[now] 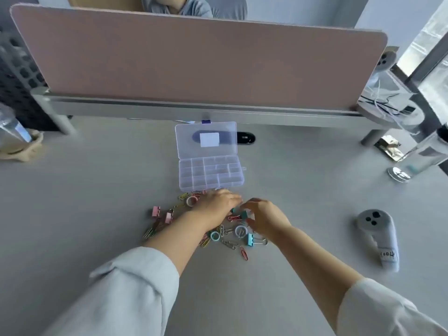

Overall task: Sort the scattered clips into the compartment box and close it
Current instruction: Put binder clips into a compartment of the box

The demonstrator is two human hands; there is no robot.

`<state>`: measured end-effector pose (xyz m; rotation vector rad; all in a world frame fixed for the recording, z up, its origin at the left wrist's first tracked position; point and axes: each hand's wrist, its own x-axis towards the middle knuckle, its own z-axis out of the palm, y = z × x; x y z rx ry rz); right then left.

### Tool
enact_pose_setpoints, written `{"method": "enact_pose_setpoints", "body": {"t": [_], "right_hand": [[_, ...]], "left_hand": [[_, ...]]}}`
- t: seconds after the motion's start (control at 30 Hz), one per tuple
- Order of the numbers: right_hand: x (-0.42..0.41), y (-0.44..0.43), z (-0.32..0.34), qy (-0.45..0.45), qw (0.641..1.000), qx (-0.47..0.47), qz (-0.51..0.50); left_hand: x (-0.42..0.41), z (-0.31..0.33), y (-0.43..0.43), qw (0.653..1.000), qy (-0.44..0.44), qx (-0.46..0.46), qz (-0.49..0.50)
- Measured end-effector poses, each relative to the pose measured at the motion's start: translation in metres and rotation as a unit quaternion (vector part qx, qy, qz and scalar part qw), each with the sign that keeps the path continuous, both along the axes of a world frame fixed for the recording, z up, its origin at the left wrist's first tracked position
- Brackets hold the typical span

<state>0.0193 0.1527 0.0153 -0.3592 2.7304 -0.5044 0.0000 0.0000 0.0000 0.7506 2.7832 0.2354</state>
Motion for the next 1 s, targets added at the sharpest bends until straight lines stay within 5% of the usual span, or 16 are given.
{"method": "enact_pose_setpoints", "body": {"t": [0.23,0.43,0.8,1.0], "right_hand": [[0.000,0.005,-0.016,0.038,0.999,-0.002,0.004],[0.002,0.004,-0.030,0.091,0.995,-0.047,0.004],[0.014,0.000,-0.045,0.199,0.978,-0.065,0.023],[0.003,-0.002,-0.046,0.256,0.961,-0.106,-0.013]], "left_hand": [[-0.003,-0.016,-0.002,0.999,0.022,0.021,0.015],[0.005,-0.024,-0.011,0.986,0.090,0.126,0.055],[0.031,-0.029,-0.040,0.897,0.175,0.366,0.175],[0.014,-0.025,-0.038,0.861,0.193,0.413,0.226]]}}
